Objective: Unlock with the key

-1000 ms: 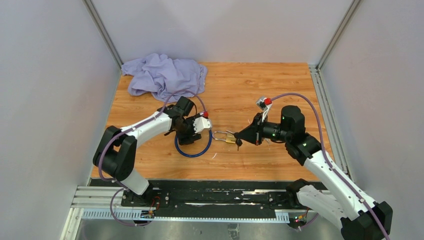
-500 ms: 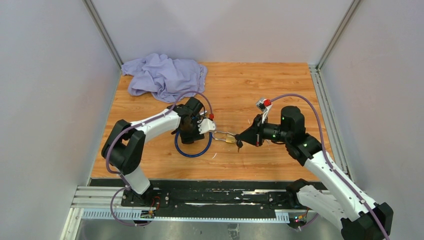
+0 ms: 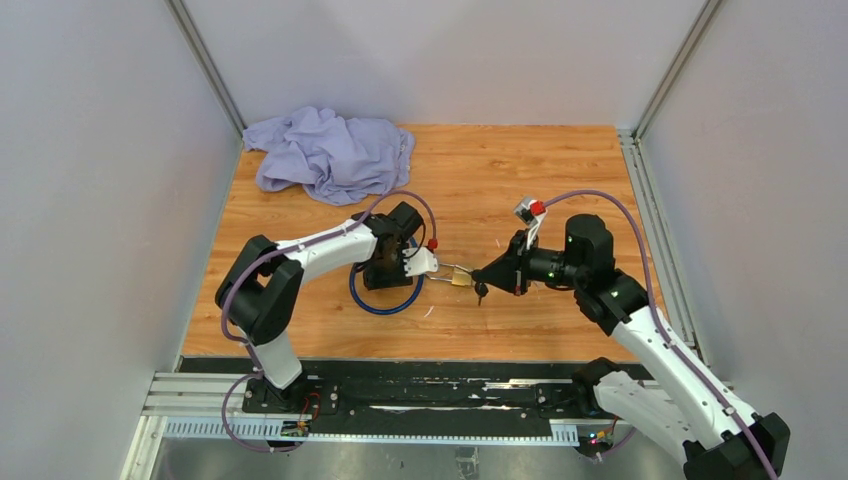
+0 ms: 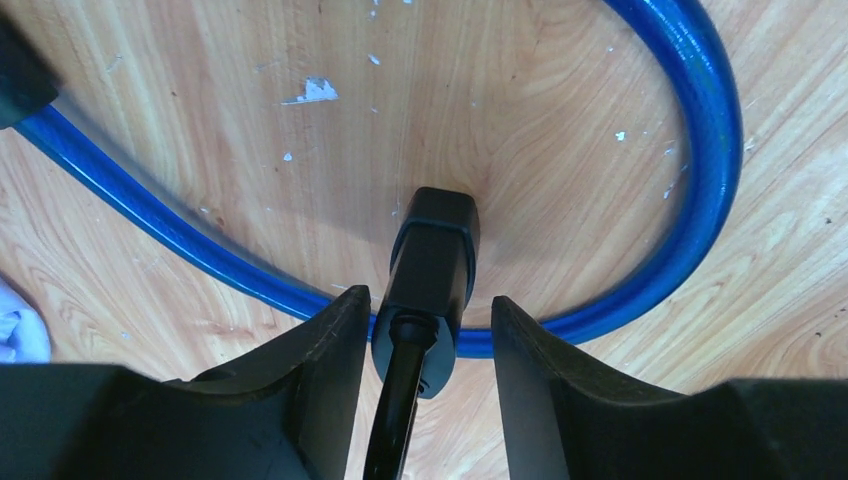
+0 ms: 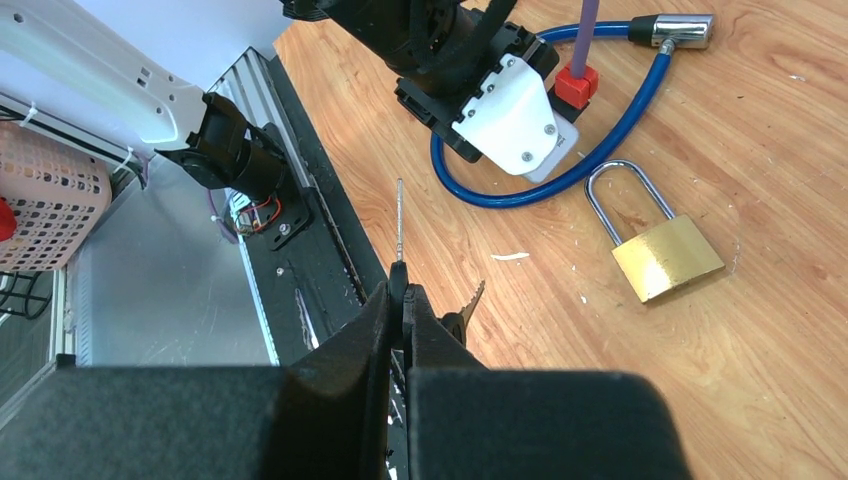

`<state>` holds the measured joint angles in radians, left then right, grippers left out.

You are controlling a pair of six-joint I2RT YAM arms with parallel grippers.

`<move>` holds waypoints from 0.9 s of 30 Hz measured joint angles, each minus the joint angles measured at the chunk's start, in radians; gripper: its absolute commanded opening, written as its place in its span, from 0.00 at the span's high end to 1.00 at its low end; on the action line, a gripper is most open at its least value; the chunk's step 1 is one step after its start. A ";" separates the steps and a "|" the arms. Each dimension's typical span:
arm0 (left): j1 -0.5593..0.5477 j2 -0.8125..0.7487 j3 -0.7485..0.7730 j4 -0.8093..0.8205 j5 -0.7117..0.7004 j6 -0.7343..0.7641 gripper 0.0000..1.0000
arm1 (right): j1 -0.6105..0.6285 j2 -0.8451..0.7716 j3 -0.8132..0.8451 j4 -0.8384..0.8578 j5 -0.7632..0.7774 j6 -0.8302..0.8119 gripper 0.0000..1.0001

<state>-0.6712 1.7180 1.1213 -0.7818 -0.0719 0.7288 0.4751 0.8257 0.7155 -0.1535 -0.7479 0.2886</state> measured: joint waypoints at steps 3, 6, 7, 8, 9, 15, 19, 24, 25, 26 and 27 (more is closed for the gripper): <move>-0.008 0.015 0.002 -0.015 -0.029 0.000 0.48 | 0.000 -0.008 0.000 -0.008 0.000 -0.004 0.99; -0.011 0.026 0.006 -0.026 -0.053 0.000 0.51 | 0.000 -0.014 0.000 -0.012 0.000 -0.009 0.99; -0.011 0.027 0.008 -0.029 -0.058 0.000 0.52 | 0.000 -0.015 0.000 -0.013 0.000 -0.010 0.99; -0.011 0.028 0.011 -0.033 -0.063 0.000 0.52 | 0.000 -0.016 0.000 -0.014 0.000 -0.011 1.00; -0.011 0.030 0.016 -0.037 -0.066 -0.002 0.52 | 0.000 -0.016 0.000 -0.015 0.000 -0.012 0.99; -0.016 0.033 0.050 -0.050 -0.069 -0.007 0.56 | 0.000 -0.017 0.000 -0.022 0.000 -0.016 0.99; -0.022 0.039 0.055 -0.060 -0.070 -0.012 0.59 | 0.000 -0.017 0.000 -0.026 0.000 -0.017 0.99; -0.026 0.065 0.056 -0.062 -0.071 -0.016 0.64 | 0.000 -0.018 0.000 -0.029 0.000 -0.017 0.99; -0.026 0.069 0.056 -0.062 -0.071 -0.019 0.69 | 0.000 -0.019 0.000 -0.030 0.000 -0.017 0.99; -0.027 0.071 0.056 -0.064 -0.072 -0.022 0.77 | 0.000 -0.019 0.000 -0.031 0.000 -0.017 0.99; -0.028 0.072 0.059 -0.068 -0.072 -0.022 0.86 | 0.000 -0.019 0.000 -0.031 0.000 -0.017 1.00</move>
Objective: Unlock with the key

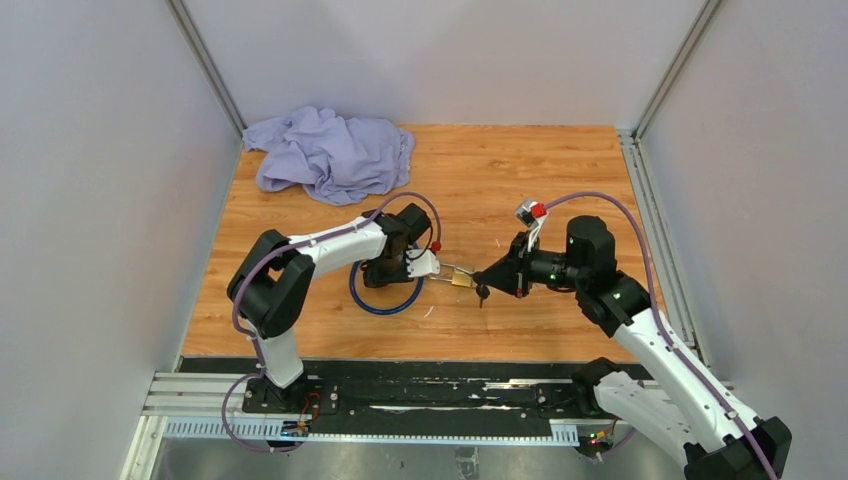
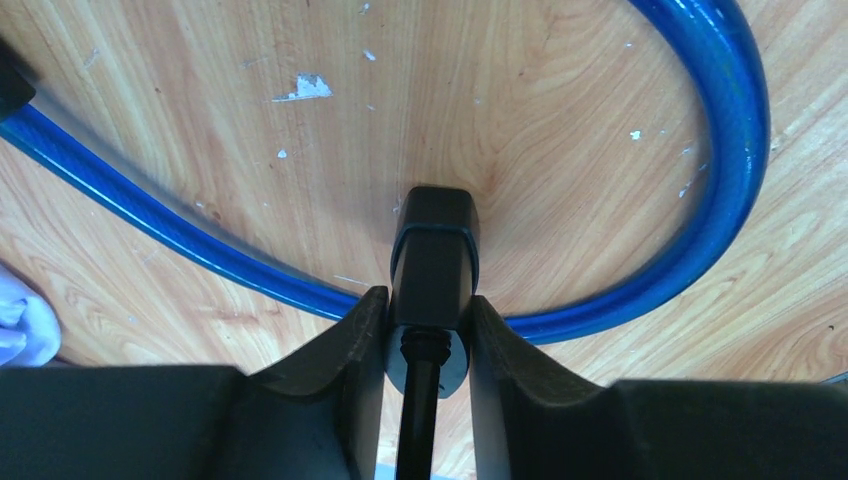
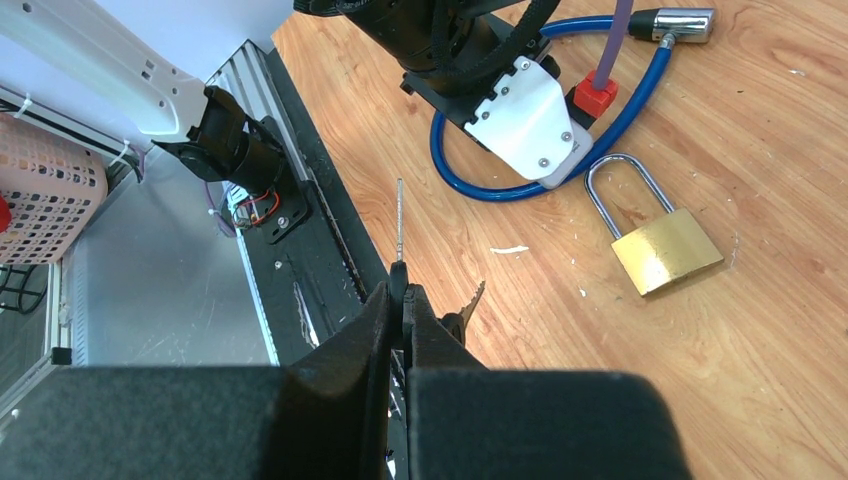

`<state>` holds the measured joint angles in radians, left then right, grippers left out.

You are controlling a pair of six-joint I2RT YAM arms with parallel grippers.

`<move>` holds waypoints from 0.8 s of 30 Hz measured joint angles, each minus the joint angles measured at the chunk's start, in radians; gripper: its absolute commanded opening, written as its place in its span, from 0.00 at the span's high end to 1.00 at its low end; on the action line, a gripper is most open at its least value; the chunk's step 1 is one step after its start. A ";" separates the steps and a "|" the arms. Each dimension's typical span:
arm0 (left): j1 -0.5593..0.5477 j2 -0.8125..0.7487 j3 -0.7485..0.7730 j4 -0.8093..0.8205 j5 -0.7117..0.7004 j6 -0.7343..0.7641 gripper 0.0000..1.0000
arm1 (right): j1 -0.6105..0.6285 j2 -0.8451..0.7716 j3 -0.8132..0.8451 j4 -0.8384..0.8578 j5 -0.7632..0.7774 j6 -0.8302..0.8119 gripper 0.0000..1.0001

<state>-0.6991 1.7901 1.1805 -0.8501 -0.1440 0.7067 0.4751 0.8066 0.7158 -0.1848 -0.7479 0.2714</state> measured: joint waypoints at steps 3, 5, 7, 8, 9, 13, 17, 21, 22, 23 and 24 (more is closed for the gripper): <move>-0.004 0.005 0.006 -0.009 -0.008 -0.003 1.00 | 0.000 -0.001 0.000 0.000 0.000 0.000 1.00; -0.006 0.014 0.016 -0.019 -0.014 -0.004 1.00 | 0.000 -0.001 0.002 -0.001 0.000 0.000 0.99; -0.006 0.018 0.021 -0.026 -0.014 -0.004 1.00 | 0.000 -0.001 0.009 -0.003 0.000 0.000 0.99; -0.006 0.018 0.024 -0.029 -0.014 -0.005 1.00 | 0.000 -0.001 0.012 -0.002 0.000 -0.001 0.99; -0.006 0.018 0.026 -0.031 -0.013 -0.007 1.00 | 0.000 -0.001 0.015 -0.002 0.000 -0.001 0.99; -0.004 0.018 0.068 -0.067 0.008 -0.013 1.00 | 0.000 -0.005 0.025 -0.002 0.000 -0.003 0.99; 0.023 0.013 0.179 -0.120 0.099 -0.031 1.00 | 0.000 -0.010 0.032 -0.004 0.000 -0.003 0.99; 0.098 -0.026 0.306 -0.159 0.235 -0.068 1.00 | 0.000 -0.010 0.055 -0.017 0.000 -0.006 0.99; 0.126 -0.049 0.330 -0.163 0.272 -0.079 1.00 | 0.000 -0.010 0.061 -0.018 -0.001 -0.007 0.99; 0.148 -0.071 0.348 -0.169 0.304 -0.088 1.00 | 0.000 -0.010 0.068 -0.018 -0.002 -0.007 0.99; 0.178 -0.101 0.365 -0.176 0.344 -0.101 1.00 | 0.000 -0.008 0.073 -0.018 -0.005 -0.007 0.99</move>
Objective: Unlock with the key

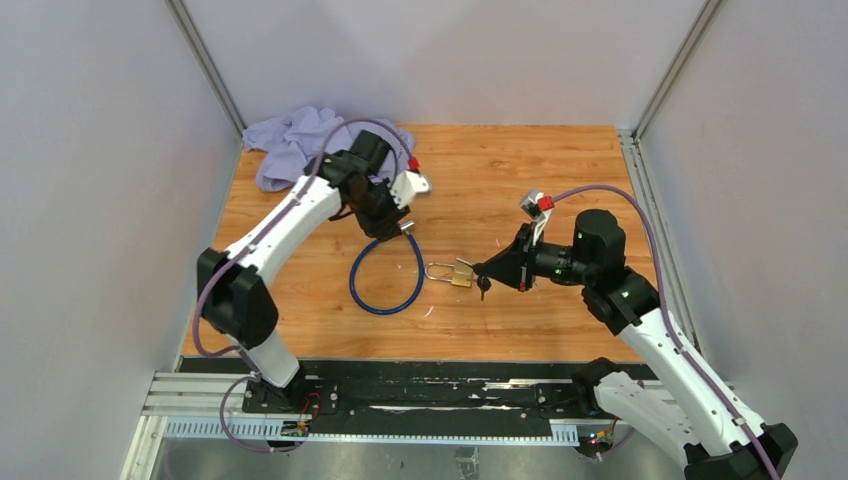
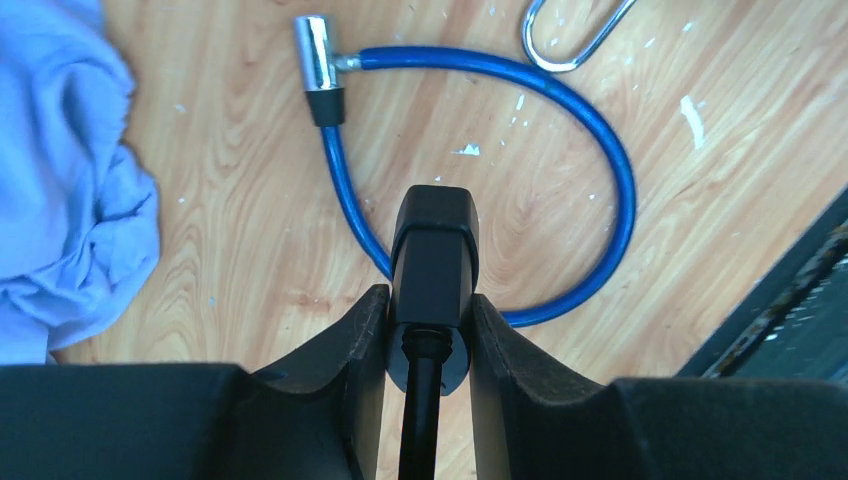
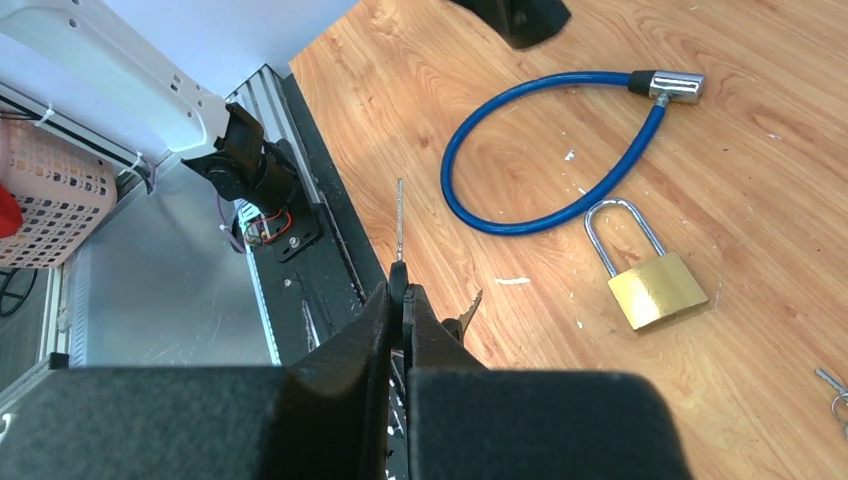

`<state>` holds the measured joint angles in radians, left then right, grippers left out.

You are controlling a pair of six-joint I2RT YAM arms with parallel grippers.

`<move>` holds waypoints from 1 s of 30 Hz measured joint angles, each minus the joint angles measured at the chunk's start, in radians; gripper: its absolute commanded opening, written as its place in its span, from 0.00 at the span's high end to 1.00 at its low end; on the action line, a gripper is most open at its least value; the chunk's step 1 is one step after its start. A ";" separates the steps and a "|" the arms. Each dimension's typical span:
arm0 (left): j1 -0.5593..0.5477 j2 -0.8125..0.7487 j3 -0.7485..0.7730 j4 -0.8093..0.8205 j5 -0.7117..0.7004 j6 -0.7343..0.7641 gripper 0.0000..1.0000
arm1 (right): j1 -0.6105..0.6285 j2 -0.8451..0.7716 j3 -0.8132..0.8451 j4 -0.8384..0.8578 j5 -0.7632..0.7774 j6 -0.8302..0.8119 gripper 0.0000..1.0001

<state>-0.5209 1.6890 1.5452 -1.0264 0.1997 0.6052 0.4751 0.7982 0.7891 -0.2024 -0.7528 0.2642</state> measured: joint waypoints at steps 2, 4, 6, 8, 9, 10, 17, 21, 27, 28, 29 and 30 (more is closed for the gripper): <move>0.049 -0.053 0.022 -0.016 0.068 -0.023 1.00 | 0.000 0.008 0.007 0.006 -0.008 0.000 0.99; 0.093 -0.103 0.041 -0.036 0.140 -0.045 1.00 | 0.000 0.029 0.014 0.014 -0.020 0.002 0.99; 0.138 -0.146 0.061 -0.069 0.238 -0.068 1.00 | 0.001 0.056 0.027 0.019 -0.032 0.004 0.99; 0.179 -0.182 0.070 -0.095 0.333 -0.087 1.00 | 0.008 0.095 0.051 0.019 -0.035 0.004 0.99; 0.206 -0.199 0.071 -0.108 0.393 -0.096 1.00 | 0.015 0.118 0.068 0.018 -0.034 0.004 0.99; 0.233 -0.214 0.071 -0.121 0.444 -0.103 1.00 | 0.026 0.141 0.087 0.017 -0.033 0.003 0.99; 0.484 -0.299 0.029 -0.167 0.887 -0.106 1.00 | 0.125 0.289 0.267 -0.015 -0.035 -0.015 0.99; 0.523 -0.312 -0.009 -0.183 1.093 -0.085 1.00 | 0.153 0.335 0.369 -0.073 -0.049 -0.031 0.99; 0.501 -0.294 -0.010 -0.184 1.237 -0.077 1.00 | 0.153 0.335 0.435 -0.148 -0.066 -0.065 1.00; 0.490 -0.292 -0.010 -0.183 1.244 -0.074 1.00 | 0.153 0.336 0.440 -0.163 -0.069 -0.072 0.99; 0.468 -0.291 -0.010 -0.183 1.251 -0.069 1.00 | 0.153 0.338 0.444 -0.177 -0.071 -0.078 1.00; 0.441 -0.290 -0.010 -0.182 1.255 -0.064 1.00 | 0.153 0.341 0.446 -0.185 -0.072 -0.082 0.99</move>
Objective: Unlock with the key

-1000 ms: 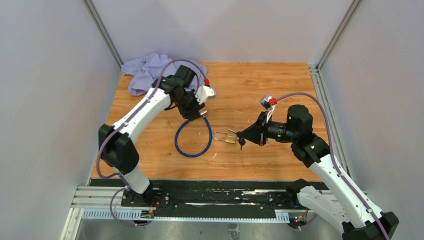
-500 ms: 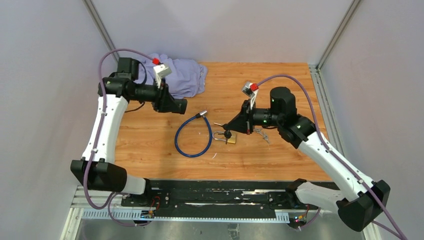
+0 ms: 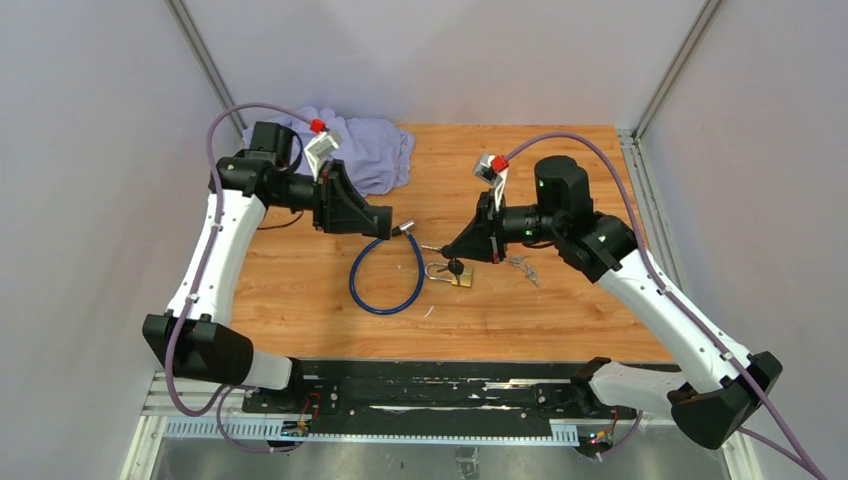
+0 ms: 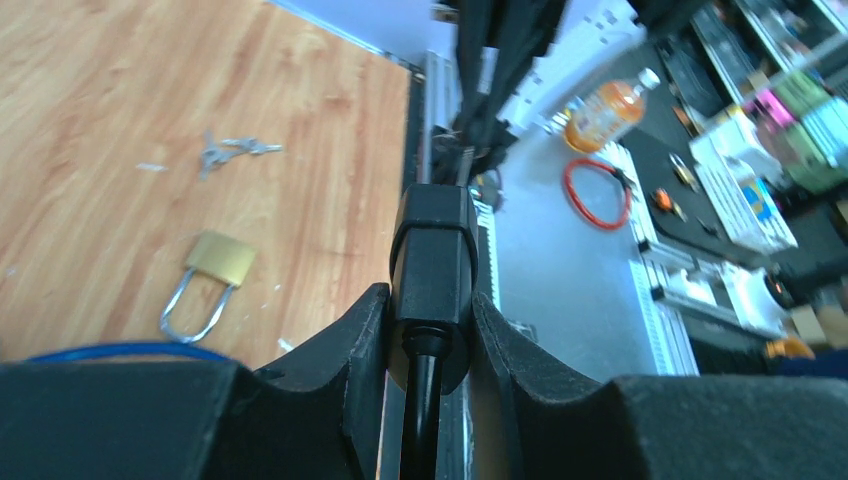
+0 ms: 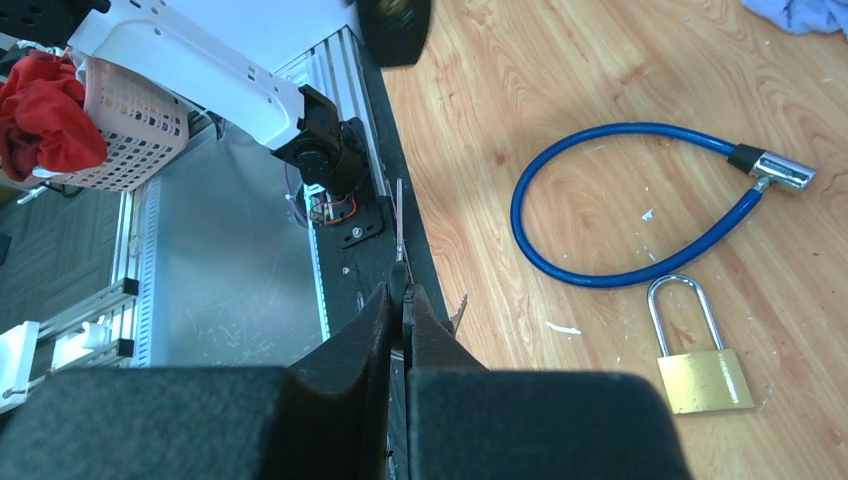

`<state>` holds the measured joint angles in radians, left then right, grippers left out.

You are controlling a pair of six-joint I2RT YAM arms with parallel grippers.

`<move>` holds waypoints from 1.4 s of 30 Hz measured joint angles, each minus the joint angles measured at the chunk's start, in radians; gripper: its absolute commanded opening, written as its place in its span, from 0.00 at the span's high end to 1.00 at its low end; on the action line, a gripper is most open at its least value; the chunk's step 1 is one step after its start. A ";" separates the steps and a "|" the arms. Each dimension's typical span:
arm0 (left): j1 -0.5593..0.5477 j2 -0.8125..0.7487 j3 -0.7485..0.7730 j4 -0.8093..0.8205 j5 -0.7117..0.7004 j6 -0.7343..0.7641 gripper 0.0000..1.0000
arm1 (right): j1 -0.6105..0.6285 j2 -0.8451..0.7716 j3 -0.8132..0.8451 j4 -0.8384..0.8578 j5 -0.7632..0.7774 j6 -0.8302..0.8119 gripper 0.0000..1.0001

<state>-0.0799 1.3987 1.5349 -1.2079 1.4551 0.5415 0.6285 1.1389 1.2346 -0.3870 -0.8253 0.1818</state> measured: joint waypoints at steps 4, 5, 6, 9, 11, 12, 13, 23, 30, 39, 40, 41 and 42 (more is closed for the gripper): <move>-0.120 -0.005 -0.012 0.000 0.020 0.019 1.00 | 0.000 0.006 0.002 -0.028 -0.002 -0.007 0.99; -0.146 -0.009 -0.022 0.001 0.023 0.026 1.00 | 0.000 0.004 0.002 -0.031 -0.002 -0.007 0.99; -0.160 -0.013 -0.029 -0.001 0.024 0.029 1.00 | 0.000 0.001 0.002 -0.030 -0.003 -0.007 1.00; -0.173 -0.029 -0.043 -0.003 0.027 0.031 1.00 | 0.000 -0.024 0.001 -0.027 -0.009 -0.007 0.99; -0.177 -0.037 -0.045 -0.002 0.027 0.034 1.00 | 0.000 -0.050 0.000 -0.018 -0.018 -0.007 0.99; -0.179 -0.042 -0.045 -0.002 0.027 0.035 1.00 | 0.000 -0.063 0.000 -0.012 -0.023 -0.007 0.99; -0.183 -0.045 -0.045 -0.002 0.027 0.035 1.00 | 0.000 -0.079 0.000 -0.003 -0.030 -0.007 0.99; -0.198 -0.054 -0.048 -0.003 0.030 0.050 1.00 | 0.003 -0.105 -0.024 0.064 -0.067 0.013 0.99; -0.198 -0.055 -0.056 -0.003 0.031 0.053 1.00 | 0.046 -0.095 -0.032 0.083 -0.065 0.015 0.99; -0.198 -0.071 -0.064 -0.003 0.031 0.053 1.00 | 0.060 -0.060 -0.032 0.080 -0.052 0.010 0.99; -0.198 -0.075 -0.066 -0.002 0.031 0.053 1.00 | 0.060 -0.059 -0.032 0.077 -0.049 0.008 0.99; -0.198 -0.079 -0.068 -0.003 0.032 0.053 1.00 | 0.060 -0.059 -0.032 0.076 -0.045 0.008 0.99; -0.198 -0.082 -0.072 -0.003 0.032 0.053 1.00 | 0.060 -0.059 -0.032 0.075 -0.043 0.006 0.99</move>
<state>-0.2775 1.3167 1.4631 -1.2106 1.4876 0.5941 0.6888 1.0798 1.2030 -0.3119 -0.8684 0.1883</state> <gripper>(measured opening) 0.346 0.028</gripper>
